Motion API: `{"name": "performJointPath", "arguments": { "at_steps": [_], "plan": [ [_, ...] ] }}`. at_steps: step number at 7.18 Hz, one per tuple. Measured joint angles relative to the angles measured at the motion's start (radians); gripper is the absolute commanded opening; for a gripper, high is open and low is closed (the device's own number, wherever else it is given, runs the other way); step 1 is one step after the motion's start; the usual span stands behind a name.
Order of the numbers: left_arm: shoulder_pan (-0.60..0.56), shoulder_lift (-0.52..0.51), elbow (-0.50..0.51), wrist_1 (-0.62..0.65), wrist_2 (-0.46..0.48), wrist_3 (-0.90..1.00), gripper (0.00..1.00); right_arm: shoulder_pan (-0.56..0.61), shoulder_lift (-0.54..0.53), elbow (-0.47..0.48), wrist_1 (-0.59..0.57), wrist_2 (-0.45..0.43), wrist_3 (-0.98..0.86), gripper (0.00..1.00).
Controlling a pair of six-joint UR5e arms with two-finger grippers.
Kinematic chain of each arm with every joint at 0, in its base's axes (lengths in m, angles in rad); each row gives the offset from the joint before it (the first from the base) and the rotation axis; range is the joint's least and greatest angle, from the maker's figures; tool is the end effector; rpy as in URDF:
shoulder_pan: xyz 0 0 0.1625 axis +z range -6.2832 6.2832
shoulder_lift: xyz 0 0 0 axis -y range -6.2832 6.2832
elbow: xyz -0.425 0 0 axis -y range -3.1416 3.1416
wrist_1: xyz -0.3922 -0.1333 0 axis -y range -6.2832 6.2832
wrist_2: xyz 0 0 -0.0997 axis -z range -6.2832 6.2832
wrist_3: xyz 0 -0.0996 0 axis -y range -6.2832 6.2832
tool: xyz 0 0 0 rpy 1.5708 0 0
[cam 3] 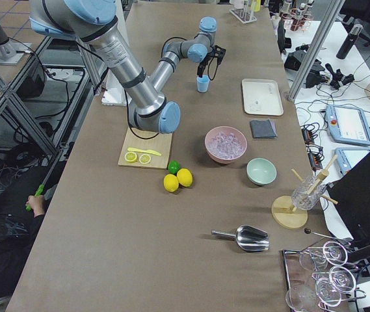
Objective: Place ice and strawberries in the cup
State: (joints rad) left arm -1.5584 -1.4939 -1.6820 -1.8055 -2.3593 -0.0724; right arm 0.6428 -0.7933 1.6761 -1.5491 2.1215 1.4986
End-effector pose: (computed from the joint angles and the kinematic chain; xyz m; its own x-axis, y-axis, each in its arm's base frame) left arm -0.0568 -0.4748 0.6140 0.7015 0.1270 -0.7012 0.0389 0.9757 0.2156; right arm -0.4920 -0.4699 0.1365 0.5065 0.3025 0.8074 -0.1454 0.9530 -0.2659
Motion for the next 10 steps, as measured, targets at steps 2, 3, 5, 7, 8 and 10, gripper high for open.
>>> {"name": "performJointPath", "arguments": {
  "at_steps": [2,3,5,7,8,10],
  "plan": [
    [0.002,0.000,-0.001,0.000,0.000,0.000,0.98,0.119,-0.121,0.079,-0.072,0.050,-0.199,0.99],
    [0.004,0.000,-0.001,0.000,0.000,0.000,0.98,0.177,-0.186,0.087,-0.082,0.055,-0.340,0.99],
    [0.011,0.000,-0.002,0.000,0.000,-0.001,0.98,0.282,-0.284,0.084,-0.107,0.031,-0.600,0.99],
    [0.013,-0.001,-0.002,0.000,-0.001,-0.001,0.98,0.351,-0.322,0.075,-0.118,-0.019,-0.689,0.98],
    [0.013,-0.001,-0.002,0.000,-0.001,-0.001,0.98,0.371,-0.333,0.062,-0.117,-0.037,-0.661,0.98],
    [0.014,-0.003,-0.002,0.000,0.000,-0.001,0.98,0.399,-0.347,0.023,-0.114,-0.102,-0.582,0.80]
  ]
}}
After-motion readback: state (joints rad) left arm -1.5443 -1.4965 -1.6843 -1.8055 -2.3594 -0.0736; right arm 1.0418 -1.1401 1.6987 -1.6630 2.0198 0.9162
